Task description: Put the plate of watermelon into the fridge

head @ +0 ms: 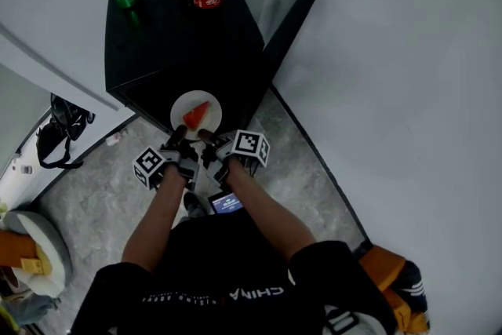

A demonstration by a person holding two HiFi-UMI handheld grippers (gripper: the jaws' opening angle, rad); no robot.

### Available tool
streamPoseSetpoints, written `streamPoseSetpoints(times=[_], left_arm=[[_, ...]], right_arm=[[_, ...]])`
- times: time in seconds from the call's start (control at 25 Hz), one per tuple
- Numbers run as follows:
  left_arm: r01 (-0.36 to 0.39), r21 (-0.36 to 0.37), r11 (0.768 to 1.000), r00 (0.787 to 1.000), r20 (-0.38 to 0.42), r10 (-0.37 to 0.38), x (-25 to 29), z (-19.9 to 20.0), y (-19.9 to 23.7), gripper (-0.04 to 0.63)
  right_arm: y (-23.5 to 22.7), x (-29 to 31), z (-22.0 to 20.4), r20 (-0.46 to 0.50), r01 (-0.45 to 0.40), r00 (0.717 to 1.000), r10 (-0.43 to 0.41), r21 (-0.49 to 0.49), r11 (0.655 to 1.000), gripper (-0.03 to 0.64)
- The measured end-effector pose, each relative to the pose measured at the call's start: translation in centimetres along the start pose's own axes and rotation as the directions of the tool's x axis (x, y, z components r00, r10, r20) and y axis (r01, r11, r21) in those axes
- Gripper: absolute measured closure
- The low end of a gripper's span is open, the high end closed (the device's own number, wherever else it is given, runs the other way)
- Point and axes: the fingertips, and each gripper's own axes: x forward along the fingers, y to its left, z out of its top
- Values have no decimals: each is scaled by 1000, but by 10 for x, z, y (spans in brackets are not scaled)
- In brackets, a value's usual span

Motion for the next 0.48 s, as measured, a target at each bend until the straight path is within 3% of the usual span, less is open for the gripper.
streamPoseSetpoints(times=[0.28, 0.48], left_arm=[[15, 29, 999, 1000, 10, -15, 23, 4, 3, 572], [43, 102, 994, 999, -5, -43, 44, 11, 2, 572]], right_arm=[[-7, 14, 20, 48, -29, 998, 27, 43, 999, 591], [-14, 27, 35, 63, -50, 997, 45, 80, 996, 592]])
